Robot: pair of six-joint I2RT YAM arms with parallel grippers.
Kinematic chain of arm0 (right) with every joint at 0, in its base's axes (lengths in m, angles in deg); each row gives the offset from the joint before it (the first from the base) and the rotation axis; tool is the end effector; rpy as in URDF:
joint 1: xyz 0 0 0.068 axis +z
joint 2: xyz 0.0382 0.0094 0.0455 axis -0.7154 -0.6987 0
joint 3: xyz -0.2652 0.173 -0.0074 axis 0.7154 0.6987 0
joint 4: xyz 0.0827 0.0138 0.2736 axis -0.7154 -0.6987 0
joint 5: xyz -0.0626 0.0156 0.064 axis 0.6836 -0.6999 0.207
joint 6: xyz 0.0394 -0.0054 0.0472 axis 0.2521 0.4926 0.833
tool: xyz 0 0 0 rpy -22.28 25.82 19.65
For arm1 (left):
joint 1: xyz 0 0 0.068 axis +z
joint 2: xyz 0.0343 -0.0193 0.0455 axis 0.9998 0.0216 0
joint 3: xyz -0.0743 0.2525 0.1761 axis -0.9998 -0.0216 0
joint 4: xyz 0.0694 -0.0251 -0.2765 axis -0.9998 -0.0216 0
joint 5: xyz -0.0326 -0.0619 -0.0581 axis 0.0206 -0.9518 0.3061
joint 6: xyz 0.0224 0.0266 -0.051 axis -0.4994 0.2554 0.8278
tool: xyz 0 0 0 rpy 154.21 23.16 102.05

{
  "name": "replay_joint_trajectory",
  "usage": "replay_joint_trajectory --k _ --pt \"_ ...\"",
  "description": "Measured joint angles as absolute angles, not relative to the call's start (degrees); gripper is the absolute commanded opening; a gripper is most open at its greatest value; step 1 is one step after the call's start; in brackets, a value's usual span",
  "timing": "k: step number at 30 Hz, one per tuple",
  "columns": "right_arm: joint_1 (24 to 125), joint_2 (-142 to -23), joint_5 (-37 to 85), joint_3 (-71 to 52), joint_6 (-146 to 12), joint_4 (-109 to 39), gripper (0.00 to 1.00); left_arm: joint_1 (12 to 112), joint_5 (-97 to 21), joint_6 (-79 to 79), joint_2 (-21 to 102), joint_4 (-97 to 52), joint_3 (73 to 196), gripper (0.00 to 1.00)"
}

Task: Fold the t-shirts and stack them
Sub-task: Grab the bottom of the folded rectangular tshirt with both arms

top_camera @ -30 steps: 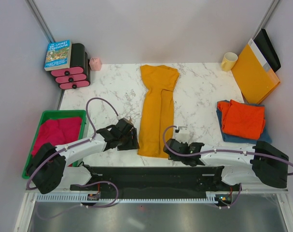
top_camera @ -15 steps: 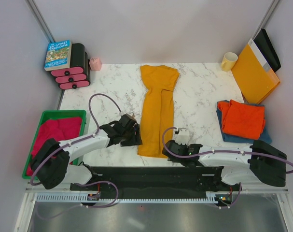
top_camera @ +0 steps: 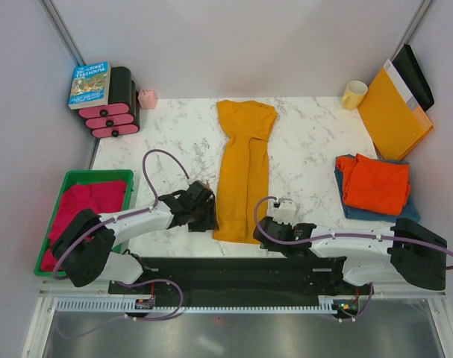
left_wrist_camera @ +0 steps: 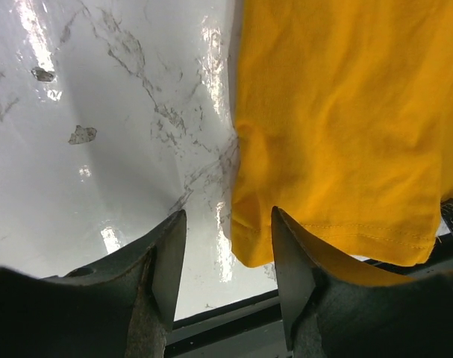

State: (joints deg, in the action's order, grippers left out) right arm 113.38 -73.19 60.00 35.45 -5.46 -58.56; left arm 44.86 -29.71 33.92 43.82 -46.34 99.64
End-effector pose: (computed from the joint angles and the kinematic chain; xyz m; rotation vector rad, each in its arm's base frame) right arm 0.1023 0.1910 0.1700 0.1553 2.5133 0.2743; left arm 0.1855 -0.1788 0.1759 -0.0345 2.7649 -0.4739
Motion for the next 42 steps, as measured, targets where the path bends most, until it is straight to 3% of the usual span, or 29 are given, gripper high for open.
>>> replay_joint_trajectory --k 7,12,16,24,28,29,42 --pt "113.5 -73.1 60.0 35.7 -4.8 -58.3 0.49 43.1 -30.3 34.3 44.4 -45.6 99.5 0.44" --pt "113.5 -73.3 60.1 35.7 -4.6 -58.0 0.48 41.6 -31.2 34.7 45.1 -45.5 99.5 0.23" --pt "113.5 -73.7 60.1 35.7 -4.3 -57.4 0.36 40.6 -31.3 35.5 45.0 -45.2 98.6 0.02" --pt "114.3 -74.5 60.2 35.8 -2.5 -56.1 0.24 40.0 -31.2 36.1 42.3 -44.4 96.3 0.02" --pt "114.6 -75.4 60.1 35.6 -1.5 -55.1 0.02 40.0 -31.2 36.1 41.6 -44.5 95.8 0.02" --pt "114.6 -75.7 60.0 35.5 -1.2 -54.9 0.0 40.0 -31.2 36.1 41.6 -44.5 95.7 0.02" --pt "124.2 -76.8 60.2 32.5 5.6 -62.7 0.0 35.6 -31.3 36.4 32.2 -50.3 91.8 0.02"
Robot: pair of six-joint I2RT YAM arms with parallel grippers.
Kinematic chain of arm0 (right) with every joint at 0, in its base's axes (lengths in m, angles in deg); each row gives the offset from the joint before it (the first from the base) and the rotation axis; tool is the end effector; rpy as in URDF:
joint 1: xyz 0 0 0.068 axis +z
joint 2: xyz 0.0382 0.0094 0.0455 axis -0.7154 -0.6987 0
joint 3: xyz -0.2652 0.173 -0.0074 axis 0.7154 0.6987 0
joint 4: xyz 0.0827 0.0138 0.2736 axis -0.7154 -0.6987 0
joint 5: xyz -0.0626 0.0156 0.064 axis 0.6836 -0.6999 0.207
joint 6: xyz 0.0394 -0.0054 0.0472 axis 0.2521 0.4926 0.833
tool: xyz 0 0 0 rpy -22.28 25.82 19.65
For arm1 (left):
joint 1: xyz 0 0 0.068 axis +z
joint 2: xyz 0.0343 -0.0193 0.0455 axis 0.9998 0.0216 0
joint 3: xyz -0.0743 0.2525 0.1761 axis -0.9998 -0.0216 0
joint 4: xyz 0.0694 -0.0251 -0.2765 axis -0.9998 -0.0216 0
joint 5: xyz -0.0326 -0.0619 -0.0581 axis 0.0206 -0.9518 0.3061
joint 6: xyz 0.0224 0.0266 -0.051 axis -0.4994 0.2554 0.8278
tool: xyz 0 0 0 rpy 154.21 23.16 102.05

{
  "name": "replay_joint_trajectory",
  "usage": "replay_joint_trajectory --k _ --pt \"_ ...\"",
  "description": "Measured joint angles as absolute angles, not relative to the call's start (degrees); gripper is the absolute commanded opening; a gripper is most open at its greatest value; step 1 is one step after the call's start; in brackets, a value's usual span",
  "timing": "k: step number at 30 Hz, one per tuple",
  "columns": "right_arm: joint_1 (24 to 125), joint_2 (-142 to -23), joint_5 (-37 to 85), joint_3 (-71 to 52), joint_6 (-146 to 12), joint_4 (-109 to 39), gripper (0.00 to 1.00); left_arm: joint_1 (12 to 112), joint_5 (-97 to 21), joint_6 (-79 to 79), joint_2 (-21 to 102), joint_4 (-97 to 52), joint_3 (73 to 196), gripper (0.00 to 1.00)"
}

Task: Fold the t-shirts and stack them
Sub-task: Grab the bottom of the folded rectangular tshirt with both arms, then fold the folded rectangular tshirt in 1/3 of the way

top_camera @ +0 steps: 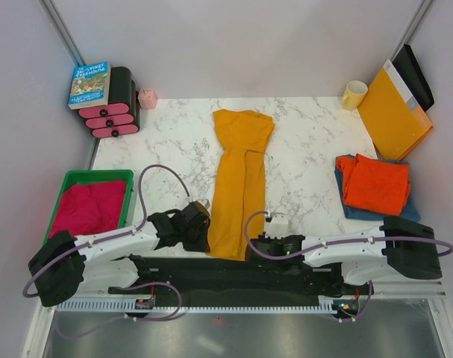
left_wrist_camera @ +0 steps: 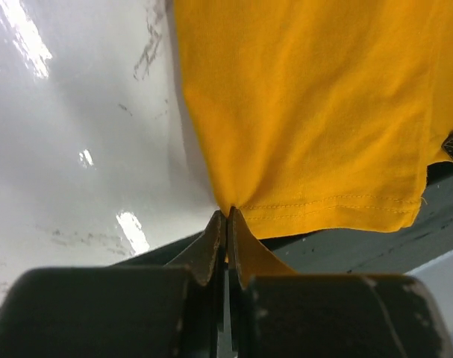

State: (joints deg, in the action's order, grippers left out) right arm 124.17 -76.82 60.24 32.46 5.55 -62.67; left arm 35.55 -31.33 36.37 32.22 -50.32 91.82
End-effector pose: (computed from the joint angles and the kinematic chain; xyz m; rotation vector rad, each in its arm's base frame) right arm 0.0666 0.2150 0.1692 0.1368 2.5694 0.3194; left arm 0.1221 -0.1658 0.1736 0.1427 2.8085 -0.5503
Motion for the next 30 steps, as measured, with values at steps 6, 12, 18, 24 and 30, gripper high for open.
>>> replay_joint_trajectory --k 6,12,18,24,30 --pt "130.9 -76.9 61.6 29.2 10.5 -72.1 0.0 34.0 -31.7 37.3 24.9 -54.5 90.9 0.02" --pt "132.8 -75.5 67.5 22.4 12.6 -80.4 0.0 33.8 -31.1 37.2 19.8 -59.2 93.0 0.02" --pt "132.1 -71.4 75.7 16.9 12.7 -86.3 0.0 33.7 -28.1 35.8 19.8 -60.7 101.9 0.02" --pt "126.2 -70.3 80.0 14.2 9.5 -87.7 0.0 33.7 -24.1 32.4 25.3 -60.8 110.4 0.02" --pt "114.6 -70.9 80.5 14.0 -0.9 -82.5 0.0 34.2 -18.9 27.6 34.7 -61.1 118.5 0.02"
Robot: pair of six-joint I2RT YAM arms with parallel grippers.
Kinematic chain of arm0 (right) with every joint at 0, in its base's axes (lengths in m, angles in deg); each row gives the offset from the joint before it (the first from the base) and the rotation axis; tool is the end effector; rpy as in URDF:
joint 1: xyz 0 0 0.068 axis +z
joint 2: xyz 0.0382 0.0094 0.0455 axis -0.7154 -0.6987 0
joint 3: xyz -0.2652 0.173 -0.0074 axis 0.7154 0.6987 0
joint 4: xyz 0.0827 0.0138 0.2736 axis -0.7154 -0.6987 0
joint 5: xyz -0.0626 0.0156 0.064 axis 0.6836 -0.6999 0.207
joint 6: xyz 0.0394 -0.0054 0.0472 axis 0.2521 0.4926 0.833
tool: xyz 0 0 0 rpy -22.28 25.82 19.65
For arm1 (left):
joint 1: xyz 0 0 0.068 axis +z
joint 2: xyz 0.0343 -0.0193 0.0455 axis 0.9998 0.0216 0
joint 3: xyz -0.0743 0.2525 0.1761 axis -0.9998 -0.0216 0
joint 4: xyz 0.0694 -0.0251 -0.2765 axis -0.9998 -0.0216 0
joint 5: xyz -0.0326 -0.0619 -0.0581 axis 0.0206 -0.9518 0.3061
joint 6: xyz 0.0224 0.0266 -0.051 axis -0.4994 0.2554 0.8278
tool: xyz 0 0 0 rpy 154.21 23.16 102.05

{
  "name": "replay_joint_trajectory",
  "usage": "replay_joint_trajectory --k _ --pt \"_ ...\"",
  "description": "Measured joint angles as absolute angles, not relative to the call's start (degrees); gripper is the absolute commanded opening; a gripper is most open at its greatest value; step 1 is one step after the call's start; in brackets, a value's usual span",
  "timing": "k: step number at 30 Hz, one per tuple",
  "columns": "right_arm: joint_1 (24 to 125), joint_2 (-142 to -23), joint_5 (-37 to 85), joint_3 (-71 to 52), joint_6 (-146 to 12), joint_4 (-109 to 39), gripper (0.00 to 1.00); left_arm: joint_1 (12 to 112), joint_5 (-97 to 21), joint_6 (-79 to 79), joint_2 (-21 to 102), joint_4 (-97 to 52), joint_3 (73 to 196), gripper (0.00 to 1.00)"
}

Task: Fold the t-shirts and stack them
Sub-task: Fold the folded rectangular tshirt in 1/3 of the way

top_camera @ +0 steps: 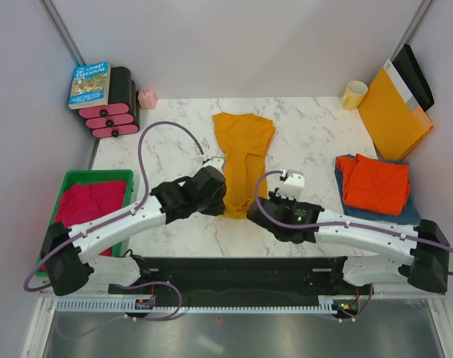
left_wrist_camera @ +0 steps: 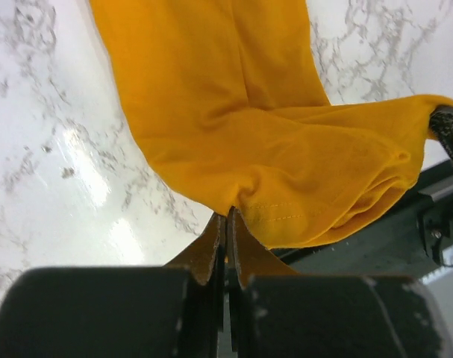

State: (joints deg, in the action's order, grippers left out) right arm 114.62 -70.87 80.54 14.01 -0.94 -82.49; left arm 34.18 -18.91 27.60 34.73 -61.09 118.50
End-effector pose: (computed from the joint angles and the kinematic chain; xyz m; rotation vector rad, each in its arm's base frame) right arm 0.1161 0.2038 0.2847 0.2952 2.1946 0.1266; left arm 0.1618 -0.2128 0.3083 0.2506 2.4689 -0.5086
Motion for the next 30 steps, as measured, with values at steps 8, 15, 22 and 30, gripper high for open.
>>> replay_joint_trajectory --k 8,15,22,30 --pt "97.0 -80.3 76.3 9.5 -20.1 -68.8 0.0 44.4 -16.8 22.0 46.4 -59.5 127.1 0.02" --pt "89.9 -91.9 72.3 0.1 -31.9 -60.6 0.0 50.4 -17.7 18.5 55.1 -57.2 132.8 0.02" --pt "86.4 -99.9 68.8 -4.9 -36.9 -57.4 0.0 52.8 -19.5 15.9 64.1 -57.0 140.4 0.02" --pt "82.2 -105.6 65.5 -7.2 -39.1 -55.7 0.0 54.9 -21.2 14.3 71.7 -56.8 148.3 0.02"
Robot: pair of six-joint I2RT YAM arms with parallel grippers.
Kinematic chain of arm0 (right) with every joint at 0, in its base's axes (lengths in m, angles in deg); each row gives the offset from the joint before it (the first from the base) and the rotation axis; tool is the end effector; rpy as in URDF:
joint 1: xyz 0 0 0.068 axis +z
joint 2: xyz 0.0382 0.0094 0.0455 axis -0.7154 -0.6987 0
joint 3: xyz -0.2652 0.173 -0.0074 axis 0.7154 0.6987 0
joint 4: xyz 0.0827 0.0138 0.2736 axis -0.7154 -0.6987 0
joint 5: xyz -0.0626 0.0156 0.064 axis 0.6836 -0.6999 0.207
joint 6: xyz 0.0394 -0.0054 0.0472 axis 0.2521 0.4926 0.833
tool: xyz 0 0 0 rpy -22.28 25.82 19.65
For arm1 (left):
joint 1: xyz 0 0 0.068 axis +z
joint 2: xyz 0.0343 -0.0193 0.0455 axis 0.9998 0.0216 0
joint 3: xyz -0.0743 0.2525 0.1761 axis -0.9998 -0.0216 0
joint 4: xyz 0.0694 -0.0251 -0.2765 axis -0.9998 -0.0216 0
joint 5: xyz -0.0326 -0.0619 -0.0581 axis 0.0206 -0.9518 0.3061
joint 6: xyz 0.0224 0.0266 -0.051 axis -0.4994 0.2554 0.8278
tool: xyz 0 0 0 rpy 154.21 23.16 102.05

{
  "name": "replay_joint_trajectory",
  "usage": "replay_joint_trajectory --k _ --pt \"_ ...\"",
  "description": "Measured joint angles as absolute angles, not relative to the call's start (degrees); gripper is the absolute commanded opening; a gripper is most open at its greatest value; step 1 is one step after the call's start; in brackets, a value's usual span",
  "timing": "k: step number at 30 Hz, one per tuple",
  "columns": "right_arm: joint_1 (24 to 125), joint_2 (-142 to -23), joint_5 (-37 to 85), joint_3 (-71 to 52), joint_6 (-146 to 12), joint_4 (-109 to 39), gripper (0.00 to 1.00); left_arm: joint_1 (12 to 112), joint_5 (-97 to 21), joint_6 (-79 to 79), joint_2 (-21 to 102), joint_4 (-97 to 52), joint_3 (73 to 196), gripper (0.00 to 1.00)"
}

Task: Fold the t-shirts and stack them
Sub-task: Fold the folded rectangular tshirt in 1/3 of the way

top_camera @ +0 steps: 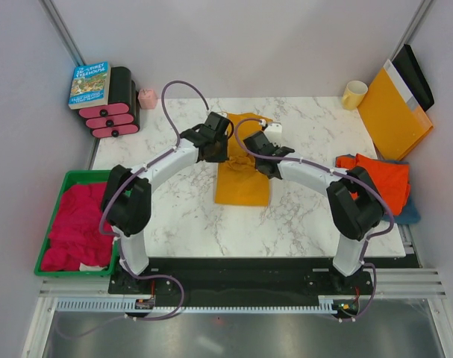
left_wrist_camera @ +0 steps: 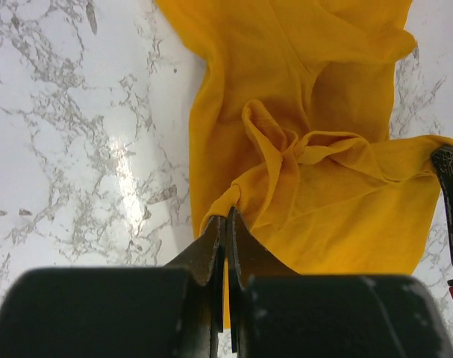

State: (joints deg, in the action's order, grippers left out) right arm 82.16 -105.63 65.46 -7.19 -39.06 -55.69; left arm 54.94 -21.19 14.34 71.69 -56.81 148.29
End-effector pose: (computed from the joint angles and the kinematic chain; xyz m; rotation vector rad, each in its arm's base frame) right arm 0.3602 0.2341 0.2366 0.2043 2.2799 -0.1079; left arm 0.3825 -0.2482 0.2766 0.1124 2.4875 -0.2627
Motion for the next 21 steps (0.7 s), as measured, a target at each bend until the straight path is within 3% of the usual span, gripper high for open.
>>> replay_joint_trajectory --k 8,9,10,11,12,16,18,19,20,21 --pt "79.9 -110.9 63.3 -10.3 -39.7 -54.7 0.02 57.3 -23.8 13.8 77.8 -57.0 152.6 0.04" --pt "79.8 -111.3 63.1 -10.4 -39.7 -54.6 0.1 57.6 -23.9 13.8 78.6 -57.2 153.0 0.11" --pt "79.8 -111.6 62.9 -10.5 -39.7 -54.6 0.29 57.9 -24.0 13.9 79.3 -57.7 153.6 0.18" --pt "79.8 -111.7 62.6 -10.5 -39.8 -54.5 0.37 58.2 -23.9 13.9 80.0 -57.9 153.9 0.26" --pt "79.9 -111.5 62.1 -10.1 -40.1 -53.6 0.5 58.3 -23.7 14.1 80.3 -58.2 154.1 0.39" --pt "80.7 -107.0 61.1 -7.4 -42.1 -49.8 0.64 58.5 -21.8 15.1 79.2 -59.1 154.0 0.48" --pt "81.8 -104.5 61.1 -7.5 -42.6 -48.7 0.61 58.5 -20.9 15.5 77.3 -59.1 153.6 0.48" --pt "82.8 -102.8 61.0 -7.6 -42.9 -48.4 0.56 58.5 -20.6 15.9 75.4 -59.0 153.2 0.46" --pt "83.6 -101.8 60.7 -7.6 -43.0 -48.1 0.47 58.4 -20.6 16.2 73.9 -58.7 152.5 0.43" --pt "84.4 -100.8 60.1 -7.6 -43.1 -47.9 0.23 58.4 -20.6 16.6 71.9 -58.5 151.4 0.33"
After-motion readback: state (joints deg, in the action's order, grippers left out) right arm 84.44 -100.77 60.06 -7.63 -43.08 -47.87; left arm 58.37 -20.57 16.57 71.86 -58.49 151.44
